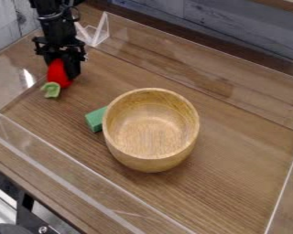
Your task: Move the red object to the left side of the table
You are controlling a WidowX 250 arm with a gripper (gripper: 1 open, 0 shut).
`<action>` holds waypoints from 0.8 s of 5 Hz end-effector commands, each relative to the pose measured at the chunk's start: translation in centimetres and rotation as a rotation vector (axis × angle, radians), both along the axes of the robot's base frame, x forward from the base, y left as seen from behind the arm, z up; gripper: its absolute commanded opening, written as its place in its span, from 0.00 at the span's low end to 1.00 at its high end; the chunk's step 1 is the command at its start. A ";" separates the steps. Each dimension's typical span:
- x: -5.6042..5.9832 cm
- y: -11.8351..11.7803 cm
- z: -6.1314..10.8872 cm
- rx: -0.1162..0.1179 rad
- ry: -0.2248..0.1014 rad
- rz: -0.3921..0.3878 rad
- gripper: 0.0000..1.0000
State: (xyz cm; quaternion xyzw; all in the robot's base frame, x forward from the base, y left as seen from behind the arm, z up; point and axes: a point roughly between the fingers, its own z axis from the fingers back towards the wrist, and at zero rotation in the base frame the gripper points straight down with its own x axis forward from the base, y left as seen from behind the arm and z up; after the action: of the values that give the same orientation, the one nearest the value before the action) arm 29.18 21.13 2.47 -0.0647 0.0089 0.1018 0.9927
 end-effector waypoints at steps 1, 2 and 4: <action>1.6 0.3 0.9 0.022 -0.048 0.038 1.00; 2.0 0.3 0.9 0.015 -0.056 0.060 0.00; 1.7 -0.1 0.9 -0.001 -0.063 0.049 0.00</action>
State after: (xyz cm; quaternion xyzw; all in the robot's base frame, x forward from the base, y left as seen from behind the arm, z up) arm 30.74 20.68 2.18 -0.0764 -0.0076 0.1257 0.9891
